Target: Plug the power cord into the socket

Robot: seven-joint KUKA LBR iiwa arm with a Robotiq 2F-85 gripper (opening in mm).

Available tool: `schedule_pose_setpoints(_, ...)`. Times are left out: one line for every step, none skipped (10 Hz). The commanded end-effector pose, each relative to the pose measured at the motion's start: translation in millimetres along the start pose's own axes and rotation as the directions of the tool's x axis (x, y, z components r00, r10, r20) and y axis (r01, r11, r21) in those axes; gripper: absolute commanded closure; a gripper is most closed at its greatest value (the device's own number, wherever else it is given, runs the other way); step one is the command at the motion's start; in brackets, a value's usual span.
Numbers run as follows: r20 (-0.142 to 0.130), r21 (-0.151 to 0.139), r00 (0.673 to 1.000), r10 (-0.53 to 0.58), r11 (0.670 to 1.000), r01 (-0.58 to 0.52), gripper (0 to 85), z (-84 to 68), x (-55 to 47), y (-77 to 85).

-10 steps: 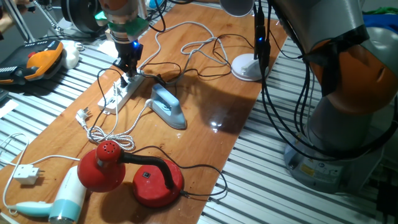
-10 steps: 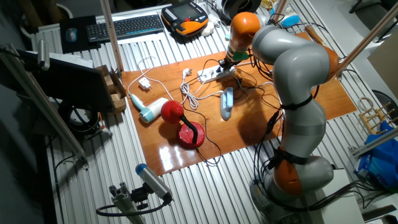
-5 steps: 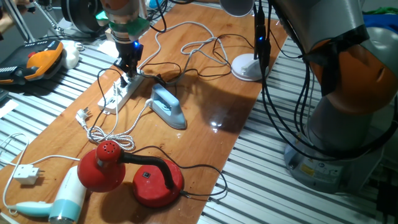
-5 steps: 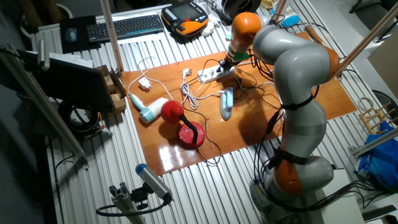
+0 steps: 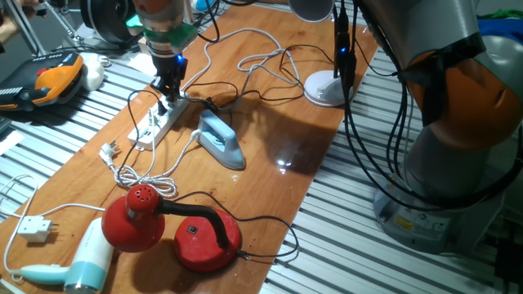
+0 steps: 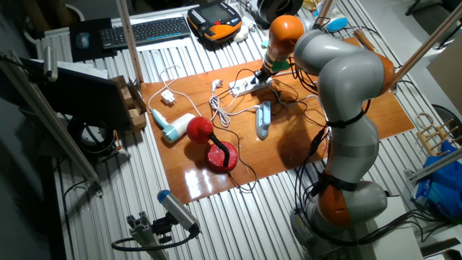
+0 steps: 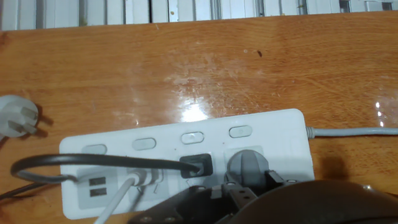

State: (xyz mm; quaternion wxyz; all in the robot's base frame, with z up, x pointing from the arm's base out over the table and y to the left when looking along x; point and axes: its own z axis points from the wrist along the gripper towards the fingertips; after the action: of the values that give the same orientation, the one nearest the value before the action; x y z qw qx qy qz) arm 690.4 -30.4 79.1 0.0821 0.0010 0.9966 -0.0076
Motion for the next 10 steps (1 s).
schedule_pose_setpoints(0.000, 0.001, 1.000, -0.004, 1.000, 0.004, 85.0, 0.1, 0.2, 0.0)
schedule_pose_setpoints(0.000, 0.001, 1.000, -0.016, 1.000, 0.016, 85.0, 0.0, 0.1, -0.2)
schedule_pose_setpoints(0.002, 0.001, 1.000, -0.027, 1.000, 0.027, 85.0, 0.1, 0.1, -0.2)
schedule_pose_setpoints(0.002, -0.001, 0.999, -0.034, 0.999, 0.034, 85.0, 0.1, 0.2, 0.1)
schedule_pose_setpoints(0.000, 0.001, 0.999, -0.041, 0.999, 0.041, 85.0, 0.1, 0.2, 0.4)
schedule_pose_setpoints(0.000, 0.005, 0.999, -0.048, 0.999, 0.048, 85.0, 0.6, 0.2, 0.4)
schedule_pose_setpoints(-0.003, 0.011, 0.999, -0.053, 0.999, 0.053, 85.0, 0.5, 0.1, 0.2)
schedule_pose_setpoints(-0.008, 0.013, 0.998, -0.055, 0.998, 0.055, 85.0, 0.1, 0.2, 0.1)
schedule_pose_setpoints(-0.013, 0.017, 0.998, -0.057, 0.998, 0.057, 85.0, 0.0, 0.4, -0.1)
schedule_pose_setpoints(-0.019, 0.017, 0.999, -0.051, 0.999, 0.051, 85.0, -0.3, 0.8, -0.4)
